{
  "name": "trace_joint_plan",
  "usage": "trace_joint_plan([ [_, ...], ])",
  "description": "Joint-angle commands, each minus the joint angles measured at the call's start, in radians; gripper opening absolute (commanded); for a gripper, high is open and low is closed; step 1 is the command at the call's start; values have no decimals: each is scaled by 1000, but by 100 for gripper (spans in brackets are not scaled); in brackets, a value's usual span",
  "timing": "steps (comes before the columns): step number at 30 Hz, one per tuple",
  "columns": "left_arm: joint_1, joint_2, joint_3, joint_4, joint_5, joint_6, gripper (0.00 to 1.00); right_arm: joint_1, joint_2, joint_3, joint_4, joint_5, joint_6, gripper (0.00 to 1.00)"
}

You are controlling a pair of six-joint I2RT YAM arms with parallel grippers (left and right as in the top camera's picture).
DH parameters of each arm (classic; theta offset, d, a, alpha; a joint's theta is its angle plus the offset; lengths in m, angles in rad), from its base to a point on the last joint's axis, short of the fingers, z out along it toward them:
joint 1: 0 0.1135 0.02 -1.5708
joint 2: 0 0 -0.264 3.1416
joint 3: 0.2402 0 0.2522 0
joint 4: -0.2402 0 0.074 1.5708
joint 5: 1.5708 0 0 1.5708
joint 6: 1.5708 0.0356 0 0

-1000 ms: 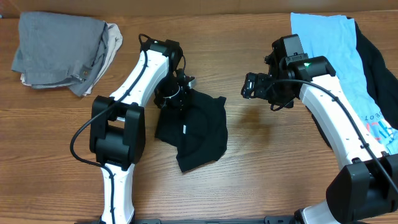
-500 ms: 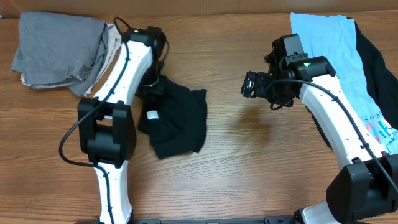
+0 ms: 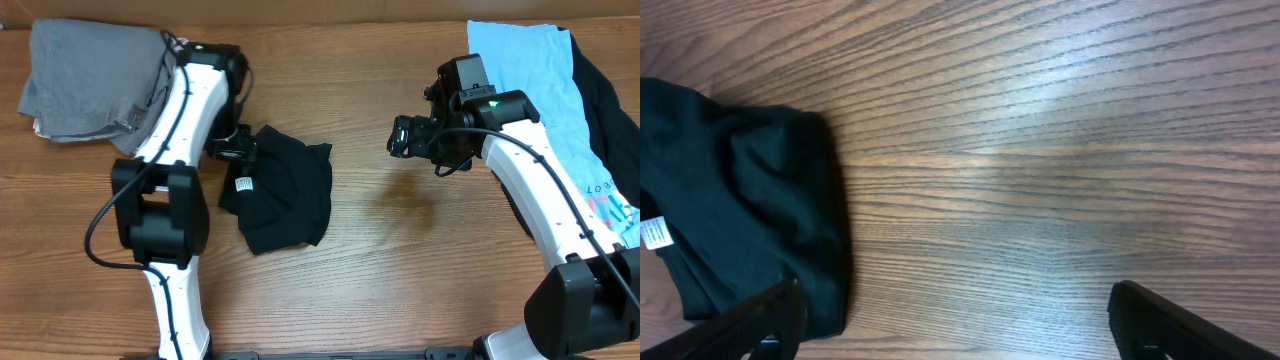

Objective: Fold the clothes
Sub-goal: 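Grasp the folded black shirt bundle with the left gripper, then carry the black shirt left and place it on the grey pile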

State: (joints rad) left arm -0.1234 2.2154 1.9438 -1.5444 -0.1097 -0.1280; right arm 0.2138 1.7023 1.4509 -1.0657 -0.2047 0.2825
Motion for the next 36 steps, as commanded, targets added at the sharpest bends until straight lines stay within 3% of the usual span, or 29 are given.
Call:
trace_joint_plan([
  [1, 35, -46, -23, 15, 78, 51, 90, 0, -2, 22, 5, 7, -26, 100],
  [8, 35, -46, -149, 200, 81, 99, 88, 0, -2, 22, 5, 13, -55, 100],
  [18, 32, -45, -324, 432, 213, 185, 82, 0, -2, 22, 5, 14, -55, 100],
  [20, 30, -45, -380, 482, 224, 185, 75, 0, -2, 22, 5, 14, -55, 100],
  [22, 29, -45, -411, 509, 241, 185, 55, 0, -2, 22, 5, 14, -55, 100],
  [24, 29, -45, -425, 525, 242, 179, 16, 0, -2, 22, 5, 14, -55, 100],
  [25, 29, -45, -425, 526, 241, 172, 4, 0, -2, 22, 5, 14, -55, 100],
  [29, 34, -45, -397, 526, 271, 127, 4, 0, -2, 22, 5, 14, -55, 100],
  [36, 98, -61, -129, 408, 536, 82, 4, 0, -2, 22, 5, 14, -55, 100],
])
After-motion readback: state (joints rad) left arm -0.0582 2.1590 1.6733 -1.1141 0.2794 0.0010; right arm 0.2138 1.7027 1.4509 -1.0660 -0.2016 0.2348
